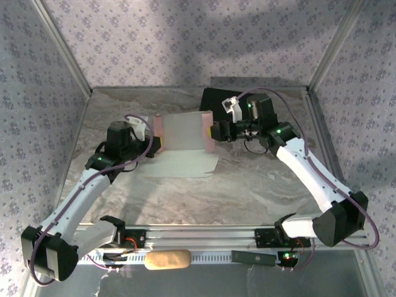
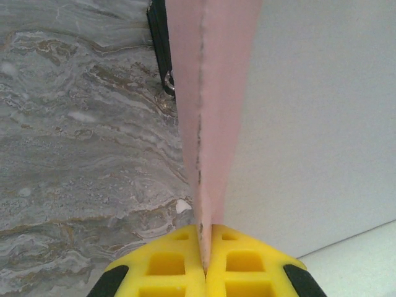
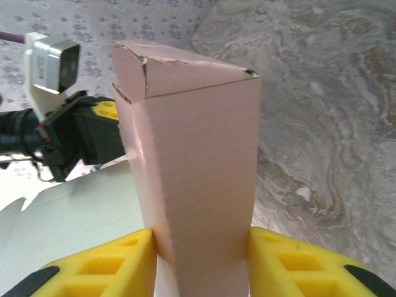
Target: Fold the paper box
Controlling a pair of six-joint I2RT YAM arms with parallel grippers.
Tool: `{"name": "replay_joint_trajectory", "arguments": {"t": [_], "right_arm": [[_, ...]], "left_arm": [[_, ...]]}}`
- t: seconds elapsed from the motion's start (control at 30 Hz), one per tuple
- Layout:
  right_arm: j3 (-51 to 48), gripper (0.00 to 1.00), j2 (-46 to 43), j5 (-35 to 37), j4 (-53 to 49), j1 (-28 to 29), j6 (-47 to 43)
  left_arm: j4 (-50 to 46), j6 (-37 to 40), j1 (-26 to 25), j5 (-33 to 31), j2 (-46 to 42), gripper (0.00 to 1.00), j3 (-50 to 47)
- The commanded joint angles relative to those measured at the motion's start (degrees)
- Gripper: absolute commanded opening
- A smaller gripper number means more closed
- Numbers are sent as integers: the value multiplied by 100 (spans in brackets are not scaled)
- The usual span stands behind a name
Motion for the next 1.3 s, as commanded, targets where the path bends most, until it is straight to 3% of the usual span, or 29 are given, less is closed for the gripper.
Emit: {"name": "replay_joint_trajectory", "arguments": {"t": [0.0, 0.5, 0.67, 0.83, 1.03, 1.27], "right_arm": [[256, 40, 159, 613, -282, 283, -192], [760, 26, 692, 2938, -798, 1193, 157], [933, 16, 871, 3852, -1135, 1469, 494], [1091, 12, 1021, 4863, -1482, 1767, 771], [1149, 1, 1120, 5493, -1688, 1898, 943], [1282, 0, 1266, 6239, -2114, 2061, 1329]], "left_arm": [[252, 190, -217, 443, -131, 0, 314], [179, 290, -641, -21, -120, 0, 373], [148, 348, -911, -369, -115, 0, 387], [146, 403, -1524, -1417, -210, 0, 315], [271, 407, -2290, -2588, -302, 0, 145], [332, 380, -3000, -3899, -100, 0, 194]]}}
